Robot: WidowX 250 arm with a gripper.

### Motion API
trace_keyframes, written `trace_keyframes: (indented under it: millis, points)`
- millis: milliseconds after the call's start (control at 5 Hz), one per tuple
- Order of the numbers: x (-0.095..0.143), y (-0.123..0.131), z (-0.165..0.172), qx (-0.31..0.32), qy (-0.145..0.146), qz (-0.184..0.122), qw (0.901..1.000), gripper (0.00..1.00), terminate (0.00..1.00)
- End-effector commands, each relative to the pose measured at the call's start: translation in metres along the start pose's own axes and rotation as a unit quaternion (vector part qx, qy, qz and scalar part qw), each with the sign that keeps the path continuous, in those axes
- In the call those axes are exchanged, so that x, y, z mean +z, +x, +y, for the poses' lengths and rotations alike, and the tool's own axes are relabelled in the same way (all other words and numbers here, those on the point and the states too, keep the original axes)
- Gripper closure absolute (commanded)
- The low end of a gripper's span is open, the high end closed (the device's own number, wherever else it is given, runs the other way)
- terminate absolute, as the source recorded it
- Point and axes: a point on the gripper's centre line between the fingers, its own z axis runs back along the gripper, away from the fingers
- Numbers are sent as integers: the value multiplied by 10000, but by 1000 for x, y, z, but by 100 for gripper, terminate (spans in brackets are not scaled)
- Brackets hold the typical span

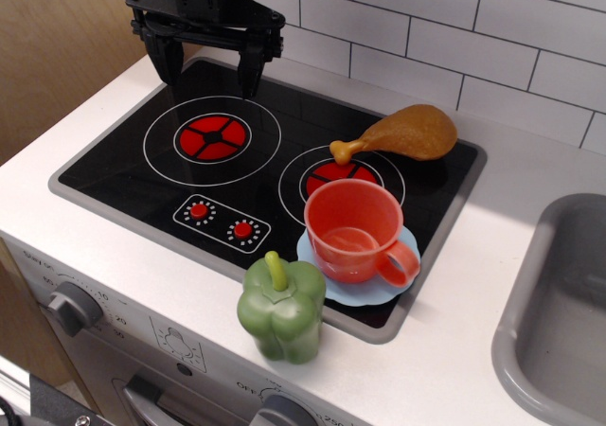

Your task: Take cup off plate

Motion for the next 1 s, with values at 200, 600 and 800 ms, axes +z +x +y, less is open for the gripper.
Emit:
trace_keyframes:
  millis: [200,600,800]
  points:
    - [19,-24,-32,884,106,164,9959,0,0]
    - [60,-43,-83,2047,93,457,9777,0,0]
    - [68,-65,-108,2762,158,487,9598,0,0]
